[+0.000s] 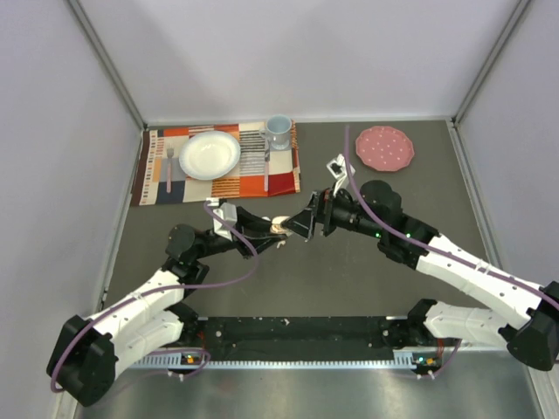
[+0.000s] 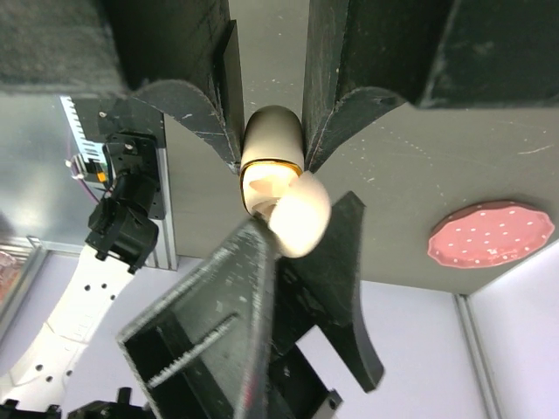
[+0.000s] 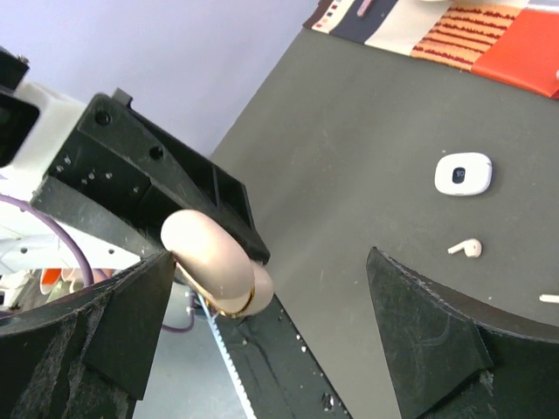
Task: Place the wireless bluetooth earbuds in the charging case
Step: Open the charging case, then pick up the left earbud from the center of the board.
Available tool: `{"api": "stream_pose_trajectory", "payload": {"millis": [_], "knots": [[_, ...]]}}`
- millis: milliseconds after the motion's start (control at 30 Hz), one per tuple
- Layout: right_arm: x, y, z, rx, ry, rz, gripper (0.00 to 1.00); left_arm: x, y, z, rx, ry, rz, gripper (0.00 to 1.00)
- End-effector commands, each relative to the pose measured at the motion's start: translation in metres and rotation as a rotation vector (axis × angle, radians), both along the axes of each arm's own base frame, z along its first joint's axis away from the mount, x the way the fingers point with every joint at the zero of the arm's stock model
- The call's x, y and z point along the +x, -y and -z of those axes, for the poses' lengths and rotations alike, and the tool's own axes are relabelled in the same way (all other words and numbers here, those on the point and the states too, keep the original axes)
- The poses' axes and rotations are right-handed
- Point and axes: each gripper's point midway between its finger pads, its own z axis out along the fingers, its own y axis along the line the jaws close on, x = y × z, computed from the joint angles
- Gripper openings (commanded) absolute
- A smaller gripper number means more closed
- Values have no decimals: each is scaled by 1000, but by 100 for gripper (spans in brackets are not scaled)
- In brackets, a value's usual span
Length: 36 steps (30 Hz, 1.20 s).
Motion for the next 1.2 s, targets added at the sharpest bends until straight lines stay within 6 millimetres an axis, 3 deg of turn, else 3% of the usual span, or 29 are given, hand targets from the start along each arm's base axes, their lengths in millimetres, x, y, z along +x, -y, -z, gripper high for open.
{"api": "stream_pose_trajectory", "payload": {"millis": [0, 233, 400, 633, 733, 933, 1067, 1100, 1167], "knots": [[18, -1, -37, 81, 72, 57, 91, -17, 1, -22, -29, 113, 70, 0], [14, -1, -46, 99, 103, 32, 91, -7, 2, -17, -20, 84, 24, 0], [1, -1, -66, 166, 153, -24, 92, 9, 1, -8, -6, 43, -52, 0], [-1, 16, -86, 217, 206, 37, 93, 18, -1, -3, -17, 19, -96, 0], [16, 33, -75, 177, 182, 170, 94, 21, -4, -1, -26, 14, -128, 0], [52, 78, -16, 72, -7, 429, 93, 29, -16, -4, -43, -9, -224, 0], [70, 100, 19, -46, -86, 544, 90, 23, -26, -19, -68, 28, -247, 0], [71, 105, 39, -130, -118, 558, 90, 24, -28, -20, -72, 29, -263, 0], [79, 116, 50, -202, -135, 630, 94, 20, -33, -28, -86, 48, -276, 0]]}}
